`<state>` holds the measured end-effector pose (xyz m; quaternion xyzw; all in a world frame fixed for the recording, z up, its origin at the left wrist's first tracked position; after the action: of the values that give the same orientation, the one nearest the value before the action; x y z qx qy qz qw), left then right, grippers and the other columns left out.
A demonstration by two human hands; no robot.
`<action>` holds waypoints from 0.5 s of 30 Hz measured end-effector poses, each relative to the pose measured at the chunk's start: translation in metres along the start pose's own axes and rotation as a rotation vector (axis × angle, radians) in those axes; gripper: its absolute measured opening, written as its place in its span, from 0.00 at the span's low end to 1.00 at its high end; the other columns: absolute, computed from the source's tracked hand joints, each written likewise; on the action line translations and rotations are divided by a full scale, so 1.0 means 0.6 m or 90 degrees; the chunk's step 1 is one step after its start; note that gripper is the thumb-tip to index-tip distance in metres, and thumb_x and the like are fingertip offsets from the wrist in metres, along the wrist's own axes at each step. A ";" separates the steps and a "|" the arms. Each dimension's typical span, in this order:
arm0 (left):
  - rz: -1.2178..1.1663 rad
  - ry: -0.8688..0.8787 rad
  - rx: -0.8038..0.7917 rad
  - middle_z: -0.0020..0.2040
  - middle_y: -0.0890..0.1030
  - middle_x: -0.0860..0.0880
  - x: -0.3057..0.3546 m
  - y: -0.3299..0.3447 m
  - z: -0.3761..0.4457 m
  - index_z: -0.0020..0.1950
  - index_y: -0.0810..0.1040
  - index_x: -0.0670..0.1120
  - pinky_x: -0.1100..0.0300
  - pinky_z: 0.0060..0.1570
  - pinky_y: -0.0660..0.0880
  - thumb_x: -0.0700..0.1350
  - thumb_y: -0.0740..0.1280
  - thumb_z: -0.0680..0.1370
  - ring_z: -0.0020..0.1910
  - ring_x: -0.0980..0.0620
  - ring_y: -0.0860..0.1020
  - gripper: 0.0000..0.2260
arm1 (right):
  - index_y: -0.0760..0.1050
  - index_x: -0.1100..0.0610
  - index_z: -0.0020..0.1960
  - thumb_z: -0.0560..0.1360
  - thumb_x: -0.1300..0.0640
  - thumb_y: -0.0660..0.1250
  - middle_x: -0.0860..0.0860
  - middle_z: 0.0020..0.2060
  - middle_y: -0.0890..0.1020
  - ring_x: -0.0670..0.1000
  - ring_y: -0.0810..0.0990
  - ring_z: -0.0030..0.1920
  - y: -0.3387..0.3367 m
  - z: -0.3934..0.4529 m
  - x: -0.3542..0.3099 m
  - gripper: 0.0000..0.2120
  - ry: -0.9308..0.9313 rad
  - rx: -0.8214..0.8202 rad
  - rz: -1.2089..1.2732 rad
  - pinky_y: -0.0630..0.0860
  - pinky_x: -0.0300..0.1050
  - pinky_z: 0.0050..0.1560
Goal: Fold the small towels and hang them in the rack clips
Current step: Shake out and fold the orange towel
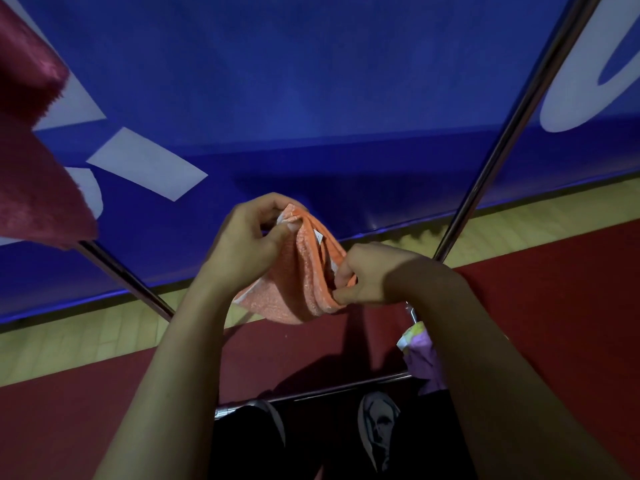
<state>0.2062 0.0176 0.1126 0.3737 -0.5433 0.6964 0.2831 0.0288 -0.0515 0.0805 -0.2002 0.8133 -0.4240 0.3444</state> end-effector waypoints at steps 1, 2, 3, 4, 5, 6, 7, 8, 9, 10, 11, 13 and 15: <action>0.000 0.000 0.000 0.48 0.87 0.54 -0.001 0.000 0.000 0.56 0.83 0.50 0.65 0.52 0.78 0.41 0.68 0.83 0.50 0.60 0.84 0.06 | 0.85 0.53 0.45 0.74 0.50 0.70 0.49 0.40 0.84 0.51 0.80 0.43 0.000 0.001 0.000 0.07 -0.004 0.008 -0.020 0.79 0.46 0.48; -0.001 -0.001 0.000 0.48 0.87 0.55 -0.001 0.000 0.000 0.56 0.83 0.49 0.66 0.52 0.78 0.41 0.68 0.83 0.50 0.60 0.84 0.06 | 0.84 0.54 0.44 0.74 0.52 0.70 0.51 0.39 0.83 0.52 0.80 0.42 0.000 0.002 0.000 0.07 -0.005 0.024 -0.039 0.79 0.47 0.47; -0.001 -0.001 0.003 0.48 0.87 0.56 -0.001 0.000 0.001 0.56 0.83 0.50 0.68 0.51 0.78 0.41 0.68 0.83 0.49 0.61 0.84 0.06 | 0.83 0.55 0.44 0.74 0.53 0.69 0.52 0.40 0.82 0.54 0.79 0.42 0.001 0.005 0.003 0.07 0.001 0.039 -0.049 0.79 0.48 0.47; -0.001 -0.002 0.009 0.48 0.86 0.57 -0.001 -0.001 0.001 0.55 0.83 0.50 0.70 0.50 0.77 0.41 0.68 0.83 0.49 0.63 0.83 0.06 | 0.82 0.55 0.44 0.74 0.54 0.68 0.53 0.41 0.82 0.55 0.79 0.43 0.002 0.007 0.006 0.06 0.006 0.057 -0.050 0.79 0.49 0.48; -0.002 -0.004 0.018 0.48 0.86 0.59 -0.001 -0.002 0.002 0.55 0.83 0.50 0.72 0.48 0.76 0.41 0.68 0.83 0.49 0.64 0.83 0.06 | 0.80 0.54 0.42 0.75 0.53 0.67 0.53 0.43 0.81 0.55 0.79 0.45 0.001 0.010 0.009 0.06 0.004 0.085 -0.040 0.79 0.50 0.49; -0.003 -0.010 0.028 0.48 0.86 0.59 -0.002 -0.005 0.003 0.55 0.83 0.50 0.73 0.47 0.76 0.41 0.68 0.83 0.48 0.65 0.83 0.06 | 0.78 0.51 0.40 0.76 0.53 0.65 0.52 0.47 0.79 0.55 0.78 0.48 -0.001 0.013 0.012 0.08 -0.005 0.121 -0.014 0.78 0.51 0.52; 0.000 -0.018 0.040 0.47 0.86 0.59 -0.004 -0.008 0.004 0.55 0.83 0.51 0.74 0.46 0.75 0.42 0.68 0.83 0.48 0.66 0.82 0.06 | 0.75 0.48 0.38 0.77 0.51 0.64 0.51 0.52 0.76 0.55 0.77 0.52 -0.004 0.014 0.014 0.09 -0.017 0.162 0.020 0.77 0.52 0.55; 0.010 -0.026 0.052 0.47 0.86 0.58 -0.006 -0.012 0.005 0.55 0.83 0.51 0.75 0.45 0.75 0.43 0.68 0.83 0.48 0.67 0.82 0.05 | 0.74 0.46 0.39 0.78 0.50 0.64 0.49 0.57 0.74 0.54 0.76 0.56 -0.009 0.014 0.016 0.09 -0.033 0.200 0.051 0.75 0.51 0.59; 0.022 -0.036 0.064 0.47 0.85 0.58 -0.009 -0.017 0.007 0.55 0.82 0.53 0.75 0.44 0.75 0.44 0.68 0.83 0.48 0.67 0.82 0.05 | 0.76 0.45 0.41 0.80 0.50 0.64 0.48 0.60 0.73 0.53 0.75 0.58 -0.016 0.011 0.018 0.08 -0.051 0.232 0.073 0.73 0.49 0.61; 0.030 -0.051 0.076 0.48 0.85 0.59 -0.014 -0.022 0.008 0.55 0.82 0.55 0.74 0.44 0.75 0.45 0.68 0.83 0.47 0.67 0.82 0.05 | 0.79 0.47 0.46 0.80 0.51 0.65 0.49 0.61 0.74 0.51 0.75 0.59 -0.022 0.007 0.021 0.07 -0.064 0.249 0.085 0.71 0.46 0.61; 0.026 -0.071 0.089 0.49 0.84 0.60 -0.019 -0.027 0.008 0.55 0.81 0.57 0.72 0.44 0.75 0.46 0.68 0.83 0.47 0.67 0.81 0.05 | 0.80 0.51 0.49 0.81 0.52 0.65 0.49 0.58 0.77 0.50 0.76 0.57 -0.026 0.005 0.028 0.06 -0.073 0.252 0.087 0.71 0.45 0.59; 0.006 -0.102 0.102 0.49 0.83 0.62 -0.026 -0.034 0.006 0.54 0.80 0.58 0.72 0.44 0.73 0.47 0.69 0.83 0.47 0.68 0.80 0.05 | 0.79 0.53 0.47 0.82 0.52 0.65 0.49 0.46 0.83 0.50 0.80 0.49 -0.030 -0.003 0.041 0.08 -0.073 0.224 0.104 0.73 0.47 0.51; -0.007 -0.104 0.101 0.49 0.84 0.61 -0.029 -0.036 0.005 0.55 0.81 0.57 0.71 0.46 0.73 0.46 0.69 0.83 0.49 0.68 0.80 0.05 | 0.78 0.53 0.45 0.82 0.51 0.65 0.49 0.40 0.83 0.49 0.80 0.43 -0.029 -0.008 0.051 0.09 -0.080 0.228 0.126 0.75 0.49 0.47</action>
<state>0.2337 0.0202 0.1102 0.4536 -0.5056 0.7029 0.2108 0.0050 -0.0775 0.0851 -0.0809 0.7178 -0.5125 0.4643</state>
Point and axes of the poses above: each hand's wrist, its own z-axis towards the middle knuckle, its own y-axis out of the palm, x = y × z, the point moved 3 cm from there along z, towards the middle knuckle
